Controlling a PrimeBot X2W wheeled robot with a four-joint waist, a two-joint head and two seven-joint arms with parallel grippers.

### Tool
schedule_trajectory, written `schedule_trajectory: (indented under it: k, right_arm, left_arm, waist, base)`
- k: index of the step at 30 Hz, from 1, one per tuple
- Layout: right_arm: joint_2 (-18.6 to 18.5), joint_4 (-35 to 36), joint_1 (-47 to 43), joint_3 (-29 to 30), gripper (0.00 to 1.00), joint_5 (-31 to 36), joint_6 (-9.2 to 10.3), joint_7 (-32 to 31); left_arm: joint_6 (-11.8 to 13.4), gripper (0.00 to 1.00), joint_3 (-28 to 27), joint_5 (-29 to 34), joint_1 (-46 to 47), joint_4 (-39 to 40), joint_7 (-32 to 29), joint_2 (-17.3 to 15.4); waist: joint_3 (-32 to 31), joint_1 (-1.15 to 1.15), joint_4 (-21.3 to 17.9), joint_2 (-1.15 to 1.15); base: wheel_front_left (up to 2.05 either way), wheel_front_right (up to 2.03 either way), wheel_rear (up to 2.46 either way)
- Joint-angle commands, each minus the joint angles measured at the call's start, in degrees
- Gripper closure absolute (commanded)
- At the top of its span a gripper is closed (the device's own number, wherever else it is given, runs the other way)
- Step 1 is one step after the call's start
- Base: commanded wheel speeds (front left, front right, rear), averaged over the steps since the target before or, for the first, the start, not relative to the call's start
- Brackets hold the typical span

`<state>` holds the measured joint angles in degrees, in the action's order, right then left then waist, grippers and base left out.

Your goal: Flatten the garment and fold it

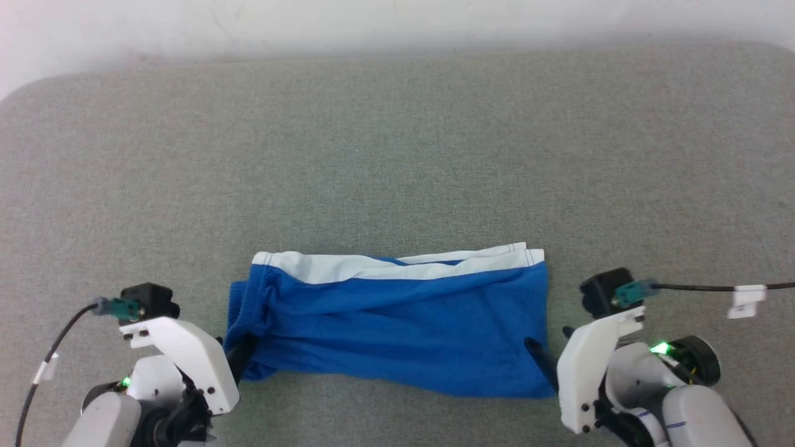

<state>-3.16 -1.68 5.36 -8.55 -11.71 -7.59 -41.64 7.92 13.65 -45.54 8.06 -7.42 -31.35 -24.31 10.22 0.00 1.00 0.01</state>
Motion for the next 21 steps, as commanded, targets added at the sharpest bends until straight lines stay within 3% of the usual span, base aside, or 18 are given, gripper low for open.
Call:
schedule_trajectory:
  k: [1,6,11,19,21]
  right_arm:
    - [0.1,1.2,-0.8,1.0,0.00,-1.5,0.10,0.3]
    - [0.2,5.2,-0.6,5.4,0.00,-3.2,0.10,0.0]
    - [-0.1,3.1,1.6,6.7,0.00,-2.2,0.10,-1.6]
    - [-0.7,-6.8,7.6,3.4,0.00,-1.9,0.10,-1.8]
    - [-0.8,-9.1,8.9,2.1,0.00,-2.1,0.10,-1.9]
  left_arm:
    - [0.6,0.00,-0.8,-0.5,-0.9,1.3,-0.1,-0.2]
    - [2.6,0.00,-5.3,-2.3,-2.6,8.0,2.2,-0.8]
    - [3.9,0.00,-9.9,2.2,-2.8,12.5,12.7,-1.7]
    - [-1.5,0.00,-9.7,13.8,-1.5,10.1,41.7,0.6]
    - [-2.3,0.00,-9.4,16.2,-1.3,9.0,44.9,1.3]
  waist:
    - [-0.4,0.00,0.1,-0.01]
    - [-0.9,0.00,0.2,-0.01]
    - [-0.2,0.00,0.5,-0.01]
    - [1.6,0.00,1.2,-0.01]
    - [2.0,0.00,1.4,-0.01]
  base:
    - [0.00,0.00,0.00]
    - [0.00,0.00,0.00]
    - [0.00,0.00,0.00]
    - [0.00,0.00,0.00]
    - [0.00,0.00,0.00]
